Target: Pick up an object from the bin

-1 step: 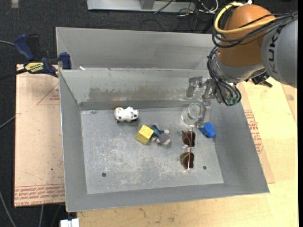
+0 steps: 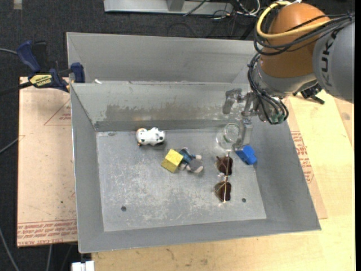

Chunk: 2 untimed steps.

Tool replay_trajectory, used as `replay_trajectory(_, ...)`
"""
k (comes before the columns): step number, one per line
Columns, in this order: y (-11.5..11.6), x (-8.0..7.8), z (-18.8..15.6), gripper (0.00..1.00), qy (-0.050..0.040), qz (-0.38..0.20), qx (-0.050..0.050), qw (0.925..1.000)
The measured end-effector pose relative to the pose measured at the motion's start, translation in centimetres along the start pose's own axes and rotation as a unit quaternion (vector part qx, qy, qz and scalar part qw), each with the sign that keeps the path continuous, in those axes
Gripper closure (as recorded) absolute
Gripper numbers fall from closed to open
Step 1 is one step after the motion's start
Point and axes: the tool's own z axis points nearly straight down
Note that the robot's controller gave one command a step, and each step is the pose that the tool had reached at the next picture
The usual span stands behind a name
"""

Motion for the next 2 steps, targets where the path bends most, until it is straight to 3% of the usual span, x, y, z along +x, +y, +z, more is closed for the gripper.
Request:
replay_trajectory(1, -1.2, 1.5, 4.3, 0.0, -0.0015, -0.054, 0.0, 0.9985)
replay_trajectory(2, -3.2, 3.1, 6.0, 0.0, 0.0006, -0.22, -0.001, 0.9755)
